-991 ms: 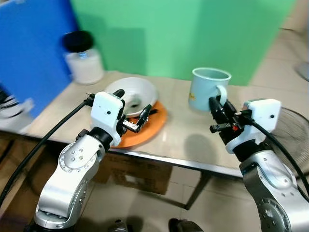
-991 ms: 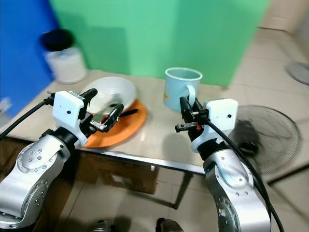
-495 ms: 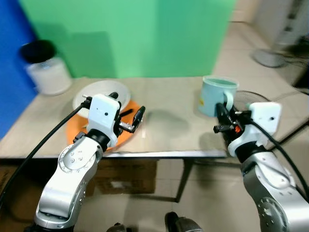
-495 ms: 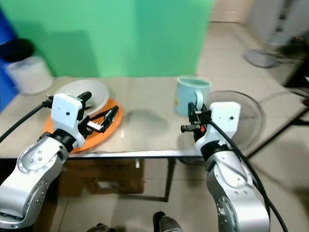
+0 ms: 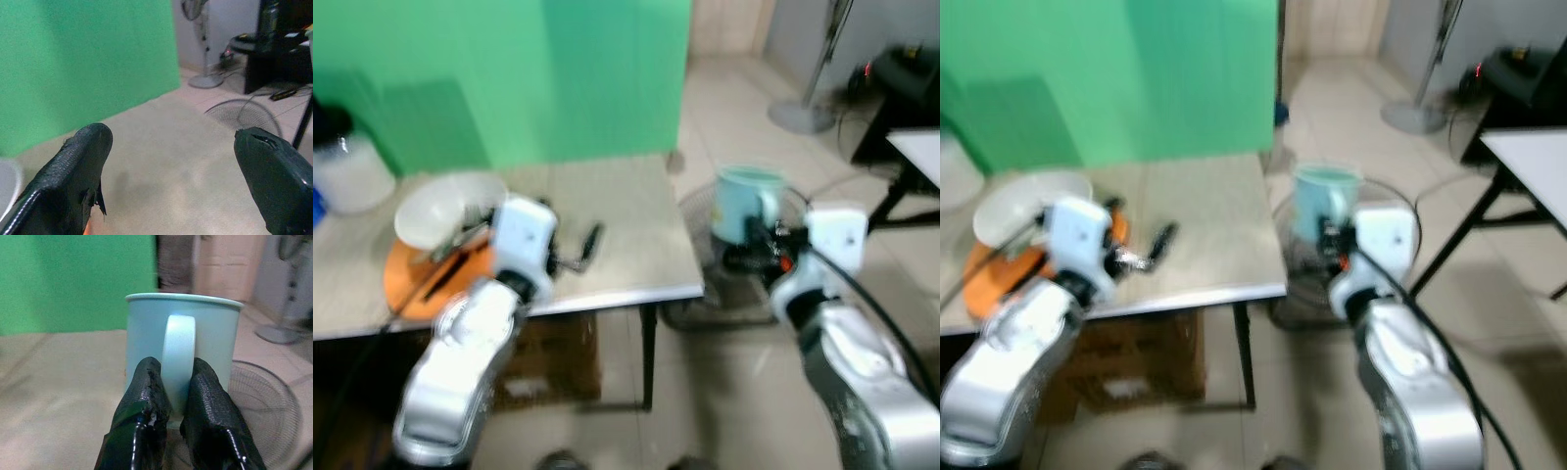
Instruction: Setting the table
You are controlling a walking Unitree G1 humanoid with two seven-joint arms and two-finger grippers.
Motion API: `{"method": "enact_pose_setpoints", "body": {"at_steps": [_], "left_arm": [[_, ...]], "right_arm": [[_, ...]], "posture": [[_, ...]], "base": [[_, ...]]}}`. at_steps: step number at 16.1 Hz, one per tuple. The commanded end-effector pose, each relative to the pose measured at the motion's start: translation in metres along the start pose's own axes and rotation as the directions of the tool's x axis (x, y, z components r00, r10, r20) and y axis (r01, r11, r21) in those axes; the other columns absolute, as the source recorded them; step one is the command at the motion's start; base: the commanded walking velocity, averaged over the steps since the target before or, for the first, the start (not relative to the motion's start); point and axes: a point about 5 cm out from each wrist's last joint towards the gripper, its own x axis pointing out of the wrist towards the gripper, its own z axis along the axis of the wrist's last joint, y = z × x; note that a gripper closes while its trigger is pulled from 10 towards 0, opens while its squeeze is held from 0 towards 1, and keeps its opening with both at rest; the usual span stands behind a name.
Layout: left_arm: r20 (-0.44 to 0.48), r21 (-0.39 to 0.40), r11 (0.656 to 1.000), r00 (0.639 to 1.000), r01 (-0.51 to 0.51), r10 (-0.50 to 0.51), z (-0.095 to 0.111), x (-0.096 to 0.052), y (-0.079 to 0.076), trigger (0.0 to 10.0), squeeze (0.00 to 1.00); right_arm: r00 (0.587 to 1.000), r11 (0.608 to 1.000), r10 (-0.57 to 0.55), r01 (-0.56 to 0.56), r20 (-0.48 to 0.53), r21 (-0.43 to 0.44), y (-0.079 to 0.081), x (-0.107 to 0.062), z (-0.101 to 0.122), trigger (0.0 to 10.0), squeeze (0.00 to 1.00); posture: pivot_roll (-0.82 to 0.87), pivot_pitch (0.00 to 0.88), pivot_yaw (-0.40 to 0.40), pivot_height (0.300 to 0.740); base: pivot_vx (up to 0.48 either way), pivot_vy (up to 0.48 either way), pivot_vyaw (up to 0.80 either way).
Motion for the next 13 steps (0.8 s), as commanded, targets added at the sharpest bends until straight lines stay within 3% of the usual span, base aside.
{"method": "enact_pose_setpoints", "body": {"at_steps": [1,13], "left_arm": [[0.012,0.023,0.999,0.999,-0.039,0.039,0.0036,-0.0023,0.0086,10.0,0.0],[0.005,-0.022,0.998,0.998,-0.056,0.056,-0.0019,-0.0067,0.0099,10.0,0.0]], "right_arm": [[1.0,1.0,0.02,-0.02,0.019,0.001,0.0044,0.0003,0.0046,10.0,0.0],[0.999,0.999,-0.043,0.043,-0.02,-0.012,-0.0034,-0.0028,-0.0003,10.0,0.0]], "posture": [[0.04,0.037,0.026,0.74],[0.03,0.037,0.029,0.74]], "base": [[0.0,0.0,-0.8],[0.0,0.0,-0.8]]}}
